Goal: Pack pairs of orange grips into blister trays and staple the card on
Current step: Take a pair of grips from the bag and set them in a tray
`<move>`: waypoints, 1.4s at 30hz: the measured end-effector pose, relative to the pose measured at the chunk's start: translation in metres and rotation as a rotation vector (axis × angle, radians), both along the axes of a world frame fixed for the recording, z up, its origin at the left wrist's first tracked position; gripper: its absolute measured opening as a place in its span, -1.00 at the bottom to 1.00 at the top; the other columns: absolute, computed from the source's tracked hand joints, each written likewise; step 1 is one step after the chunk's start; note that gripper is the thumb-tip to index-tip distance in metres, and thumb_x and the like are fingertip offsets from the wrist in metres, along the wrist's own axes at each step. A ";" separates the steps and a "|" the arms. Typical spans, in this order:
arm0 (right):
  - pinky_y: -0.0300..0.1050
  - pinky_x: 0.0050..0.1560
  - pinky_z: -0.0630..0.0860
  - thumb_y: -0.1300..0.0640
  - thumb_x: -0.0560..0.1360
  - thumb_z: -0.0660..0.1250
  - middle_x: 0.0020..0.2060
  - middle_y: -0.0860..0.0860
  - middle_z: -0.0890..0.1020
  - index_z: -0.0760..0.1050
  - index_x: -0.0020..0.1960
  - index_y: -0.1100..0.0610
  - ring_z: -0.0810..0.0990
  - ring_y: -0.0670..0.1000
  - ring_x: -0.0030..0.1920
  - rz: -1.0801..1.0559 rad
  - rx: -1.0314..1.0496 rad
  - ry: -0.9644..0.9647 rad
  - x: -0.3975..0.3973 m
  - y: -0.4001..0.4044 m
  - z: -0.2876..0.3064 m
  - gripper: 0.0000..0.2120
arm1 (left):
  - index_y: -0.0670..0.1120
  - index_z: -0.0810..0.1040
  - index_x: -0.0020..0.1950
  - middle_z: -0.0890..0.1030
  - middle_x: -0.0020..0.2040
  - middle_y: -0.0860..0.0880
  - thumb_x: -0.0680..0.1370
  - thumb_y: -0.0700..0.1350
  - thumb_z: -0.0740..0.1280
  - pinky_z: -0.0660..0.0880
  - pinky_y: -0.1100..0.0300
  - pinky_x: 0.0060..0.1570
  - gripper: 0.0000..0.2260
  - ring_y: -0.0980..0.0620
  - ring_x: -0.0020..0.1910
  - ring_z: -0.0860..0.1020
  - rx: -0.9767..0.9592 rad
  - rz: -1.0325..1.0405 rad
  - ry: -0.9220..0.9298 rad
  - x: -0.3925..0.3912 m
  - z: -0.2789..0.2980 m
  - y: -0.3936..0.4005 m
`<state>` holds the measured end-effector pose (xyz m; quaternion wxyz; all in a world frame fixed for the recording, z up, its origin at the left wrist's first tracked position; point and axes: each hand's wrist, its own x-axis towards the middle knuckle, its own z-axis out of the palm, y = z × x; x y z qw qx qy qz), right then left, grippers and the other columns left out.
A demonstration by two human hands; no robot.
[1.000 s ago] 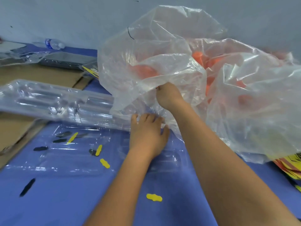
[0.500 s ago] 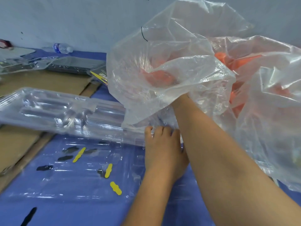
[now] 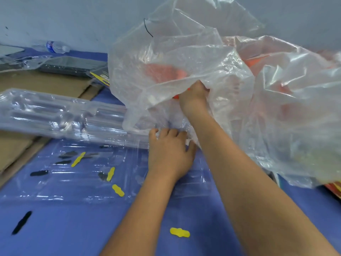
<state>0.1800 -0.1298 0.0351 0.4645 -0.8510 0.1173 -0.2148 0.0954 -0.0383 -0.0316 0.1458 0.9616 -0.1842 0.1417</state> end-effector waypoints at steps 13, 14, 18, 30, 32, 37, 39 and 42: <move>-0.03 0.01 0.50 0.20 0.53 0.32 0.06 -0.06 0.58 0.34 0.39 0.05 0.55 0.01 0.00 -0.003 -0.076 -0.428 -0.176 -0.007 -0.048 -0.55 | -0.11 0.62 0.09 0.66 0.10 -0.07 0.50 -0.21 0.14 0.47 -0.04 0.20 -0.70 -0.06 0.14 0.57 -1.055 -0.473 0.248 -0.040 0.039 -0.007; 0.03 0.02 0.51 0.22 0.51 0.33 0.06 -0.05 0.60 0.38 0.35 0.04 0.57 0.03 0.01 0.007 -0.088 -0.461 -0.178 -0.008 -0.048 -0.57 | -0.04 0.58 0.17 0.63 0.18 -0.06 0.49 -0.24 0.14 0.47 0.01 0.24 -0.65 -0.04 0.21 0.55 -1.247 -0.569 0.361 -0.047 0.042 -0.009; 0.01 0.01 0.52 0.23 0.48 0.35 0.09 -0.03 0.61 0.32 0.30 -0.06 0.58 0.02 0.01 0.034 -0.176 -0.549 -0.183 -0.005 -0.047 -0.54 | 0.09 0.50 0.23 0.60 0.23 -0.01 0.54 -0.15 0.21 0.47 0.13 0.18 -0.71 -0.01 0.24 0.54 -1.422 -0.587 0.387 -0.063 0.040 -0.009; 0.10 -0.02 0.55 0.25 0.49 0.40 0.19 0.19 0.50 0.56 0.22 0.21 0.59 0.24 0.01 -0.029 -0.502 -0.781 -0.193 -0.015 -0.042 -0.70 | 0.18 0.42 0.30 0.58 0.19 0.07 0.58 -0.16 0.26 0.49 0.02 0.15 -0.65 0.02 0.17 0.53 -0.881 -0.452 -0.018 -0.063 0.019 0.008; 0.10 -0.08 0.56 0.35 0.43 0.45 0.07 0.25 0.60 0.63 0.08 0.28 0.62 0.26 -0.04 -0.110 -0.555 -0.779 -0.191 -0.018 -0.044 -0.78 | 0.16 0.44 0.32 0.58 0.16 0.13 0.57 -0.13 0.29 0.47 0.21 0.12 -0.65 0.13 0.15 0.53 -0.852 -0.461 -0.010 -0.062 0.017 0.008; -0.04 -0.08 0.54 0.27 0.47 0.45 -0.06 0.17 0.63 0.64 -0.01 0.27 0.62 0.17 -0.11 -0.234 -0.406 -0.723 -0.191 -0.025 -0.043 -0.89 | 0.06 0.50 0.30 0.55 0.15 0.19 0.50 -0.08 0.44 0.36 0.47 0.11 -0.62 0.27 0.13 0.51 -0.731 -0.373 -0.121 -0.054 0.022 0.022; -0.35 -0.08 0.42 0.19 0.49 0.44 -0.13 0.13 0.59 0.62 -0.05 0.26 0.55 0.05 -0.17 -0.319 -0.206 -0.678 -0.191 -0.032 -0.040 -0.88 | -0.05 0.60 0.04 0.60 -0.02 0.07 0.52 -0.04 0.38 0.43 0.31 0.01 -0.85 0.11 -0.01 0.54 -0.695 -0.218 -0.229 -0.051 0.023 0.033; -0.53 -0.17 0.27 0.09 0.50 0.42 -0.24 0.03 0.52 0.58 -0.13 0.24 0.38 -0.14 -0.26 -0.448 0.012 -0.605 -0.190 -0.044 -0.038 -0.81 | -0.19 0.52 -0.29 0.54 -0.35 -0.12 0.53 0.04 0.18 0.42 -0.01 -0.26 -0.65 -0.17 -0.25 0.49 -0.582 0.082 -0.121 -0.044 0.022 0.046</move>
